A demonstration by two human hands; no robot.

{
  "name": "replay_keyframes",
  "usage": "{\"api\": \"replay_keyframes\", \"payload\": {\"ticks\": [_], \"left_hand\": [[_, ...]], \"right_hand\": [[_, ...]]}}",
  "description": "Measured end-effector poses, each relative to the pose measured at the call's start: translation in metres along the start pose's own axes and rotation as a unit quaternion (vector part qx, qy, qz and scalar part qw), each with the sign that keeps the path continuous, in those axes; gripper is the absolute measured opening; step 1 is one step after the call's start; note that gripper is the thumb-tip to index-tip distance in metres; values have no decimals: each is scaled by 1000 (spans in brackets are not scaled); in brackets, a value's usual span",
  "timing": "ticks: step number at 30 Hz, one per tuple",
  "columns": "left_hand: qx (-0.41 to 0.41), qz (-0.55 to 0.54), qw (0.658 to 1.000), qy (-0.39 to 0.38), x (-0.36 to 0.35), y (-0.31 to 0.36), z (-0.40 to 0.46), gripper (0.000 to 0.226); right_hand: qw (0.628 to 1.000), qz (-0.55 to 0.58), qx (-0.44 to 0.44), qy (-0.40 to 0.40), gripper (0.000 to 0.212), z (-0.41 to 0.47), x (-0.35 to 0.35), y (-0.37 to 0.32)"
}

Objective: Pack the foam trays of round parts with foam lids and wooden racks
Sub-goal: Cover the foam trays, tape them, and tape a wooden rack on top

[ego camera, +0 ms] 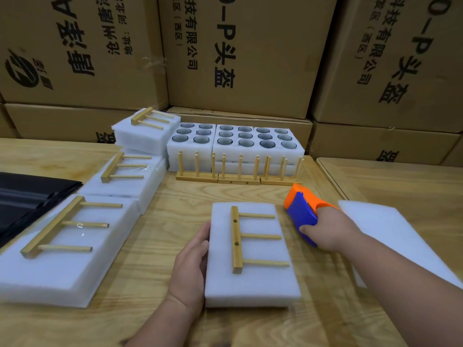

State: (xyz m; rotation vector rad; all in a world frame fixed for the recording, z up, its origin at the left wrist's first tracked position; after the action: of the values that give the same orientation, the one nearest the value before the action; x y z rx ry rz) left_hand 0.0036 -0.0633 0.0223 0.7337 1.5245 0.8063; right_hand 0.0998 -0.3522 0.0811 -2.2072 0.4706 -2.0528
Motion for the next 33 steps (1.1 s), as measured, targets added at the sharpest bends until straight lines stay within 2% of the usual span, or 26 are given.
{"api": "replay_keyframes", "payload": {"ticks": [2,4,5,7,8,10,12,14,15,17,19,23,25,27,29,30,32,33], "left_hand": [[15,18,1000,-6,-2,2,-2,42],[-11,77,997,4,-3,20,-6,31],[-49,124,991,13,-6,38,-8,31],[-138,219,965,-34,-24,74,-12,61],[-152,275,947,-70,-37,84,-15,78],[-130,381,907,-123,-65,92,-22,104],[-107,433,879,-166,-89,90,-29,115],[-101,410,879,-221,-105,86,-32,110],[-100,385,887,-236,-108,85,-34,109],[-102,358,897,-238,-105,88,-36,107],[-120,371,892,-230,-101,90,-40,102],[-136,427,871,-202,-97,87,-50,106],[-131,447,863,-197,-94,85,-52,109],[-107,459,856,-210,-90,83,-51,117],[-65,461,855,-229,-84,82,-53,126],[-45,441,866,-230,-81,84,-52,123],[-26,375,902,-213,-77,94,-49,99],[-24,357,913,-196,-77,100,-45,85]], "right_hand": [[988,155,-2,22,30,-5,14,0],[940,340,14,34,38,-19,33,-7],[907,417,36,34,44,-29,43,-13],[845,526,95,26,47,-47,60,-27],[810,573,127,11,43,-57,66,-37],[720,670,173,-50,34,-77,72,-59],[632,742,186,-127,36,-100,69,-81],[561,780,191,-203,45,-121,61,-99],[537,788,193,-231,52,-130,57,-106],[517,795,188,-257,64,-142,50,-111],[509,801,172,-264,70,-146,43,-111],[503,807,142,-277,75,-148,34,-109],[516,799,135,-278,76,-148,30,-107],[550,778,139,-271,74,-147,30,-103],[626,721,169,-246,67,-148,38,-98],[686,667,193,-217,64,-149,44,-94],[818,506,243,-123,57,-152,57,-85],[859,427,271,-80,51,-155,64,-83]]}}
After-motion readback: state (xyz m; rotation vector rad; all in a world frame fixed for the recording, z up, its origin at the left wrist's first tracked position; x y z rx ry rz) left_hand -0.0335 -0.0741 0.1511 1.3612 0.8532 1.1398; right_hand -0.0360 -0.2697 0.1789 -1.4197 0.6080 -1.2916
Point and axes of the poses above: each hand's wrist, its own z-axis towards the middle knuckle, its own x-axis out of the back of the hand, y = z × x, the point moved 7 cm from there along z, towards the middle knuckle, and after that the axes turned 1 degree about -y, right-handed, at the moved point
